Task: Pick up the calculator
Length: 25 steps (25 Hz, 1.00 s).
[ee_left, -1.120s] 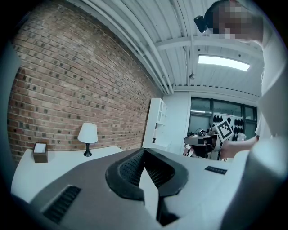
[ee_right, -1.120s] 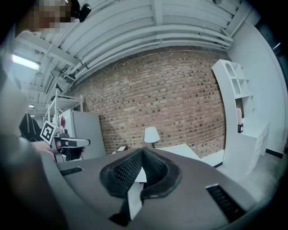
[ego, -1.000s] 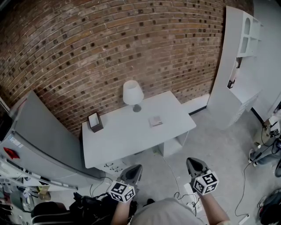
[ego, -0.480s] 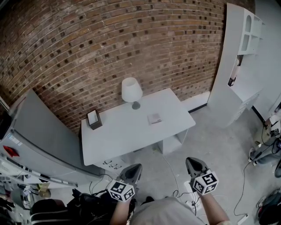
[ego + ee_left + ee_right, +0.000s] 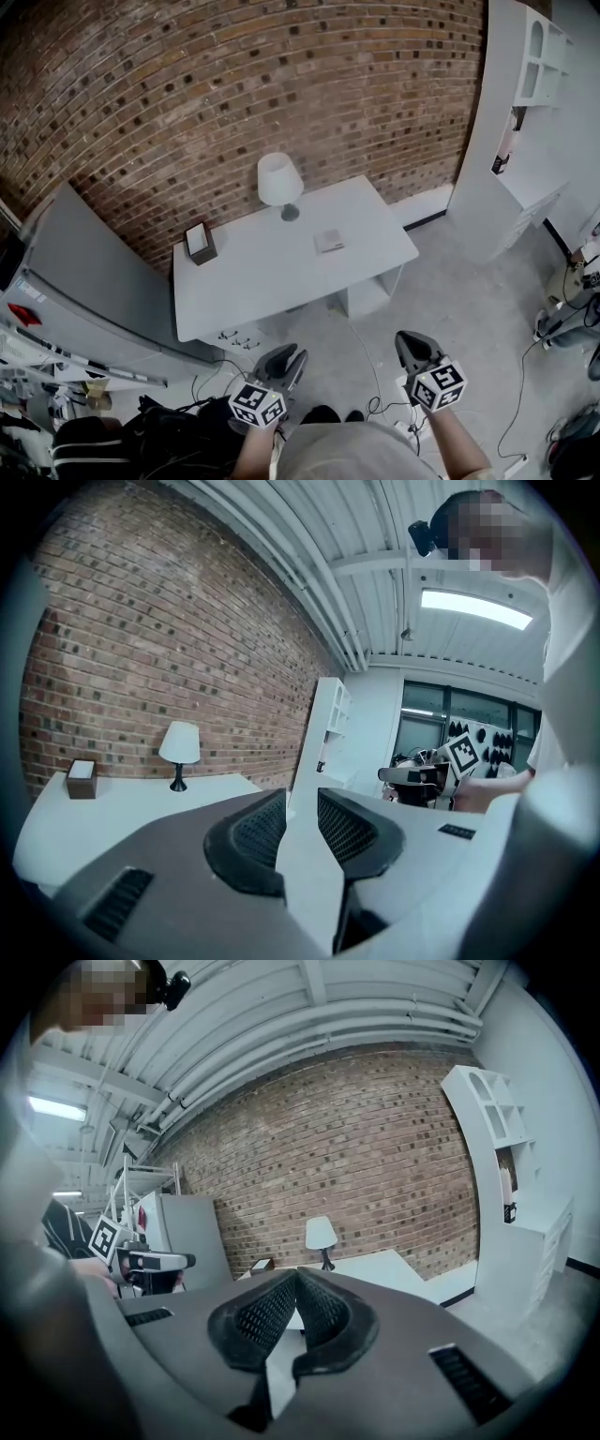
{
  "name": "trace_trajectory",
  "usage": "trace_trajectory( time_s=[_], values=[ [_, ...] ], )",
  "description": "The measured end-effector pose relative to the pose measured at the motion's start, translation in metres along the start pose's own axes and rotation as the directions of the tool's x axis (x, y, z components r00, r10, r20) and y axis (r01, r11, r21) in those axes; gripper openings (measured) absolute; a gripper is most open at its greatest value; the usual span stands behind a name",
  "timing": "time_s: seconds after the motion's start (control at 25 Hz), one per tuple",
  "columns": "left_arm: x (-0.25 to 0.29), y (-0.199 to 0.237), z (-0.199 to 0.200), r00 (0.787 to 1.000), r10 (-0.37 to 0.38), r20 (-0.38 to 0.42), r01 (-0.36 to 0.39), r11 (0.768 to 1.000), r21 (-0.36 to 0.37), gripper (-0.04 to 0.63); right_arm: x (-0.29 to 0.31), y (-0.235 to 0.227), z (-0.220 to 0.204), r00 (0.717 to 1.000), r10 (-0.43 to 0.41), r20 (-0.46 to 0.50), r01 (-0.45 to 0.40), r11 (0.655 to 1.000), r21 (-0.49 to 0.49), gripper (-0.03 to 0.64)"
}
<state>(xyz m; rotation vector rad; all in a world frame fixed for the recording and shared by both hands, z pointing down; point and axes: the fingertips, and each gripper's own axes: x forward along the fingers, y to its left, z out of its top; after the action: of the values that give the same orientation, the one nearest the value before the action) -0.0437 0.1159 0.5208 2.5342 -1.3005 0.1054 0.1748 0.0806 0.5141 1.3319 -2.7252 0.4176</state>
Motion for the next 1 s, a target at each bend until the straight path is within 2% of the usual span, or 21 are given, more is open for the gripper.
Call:
trace_trajectory(
  time_s=[0.24,0.44,0.76,1.0],
  values=[
    [0.008,0.008,-0.007,1.000,0.008,-0.020,-0.009,1.000,-0.014,0.116,0.011,-0.010,-0.007,1.000,-0.005,-0.021,0.005,1.000,0.007,0.011],
    [0.025,0.032,-0.006,1.000,-0.008,-0.020,0.007,1.000,-0.027,0.109,0.040,-0.020,-0.011,0.999,-0.019,-0.045,0.019,1.000,0.008,0.012],
    [0.063,0.096,0.014,0.998,-0.069,-0.012,0.069,0.997,-0.021,0.107,0.112,-0.027,0.000,0.996,-0.045,-0.083,0.045,0.999,-0.001,0.012],
    [0.095,0.152,0.021,0.991,-0.124,-0.041,0.124,0.992,-0.021,0.107,0.176,-0.035,0.007,0.991,-0.083,-0.103,0.084,0.996,0.006,0.012]
  ],
)
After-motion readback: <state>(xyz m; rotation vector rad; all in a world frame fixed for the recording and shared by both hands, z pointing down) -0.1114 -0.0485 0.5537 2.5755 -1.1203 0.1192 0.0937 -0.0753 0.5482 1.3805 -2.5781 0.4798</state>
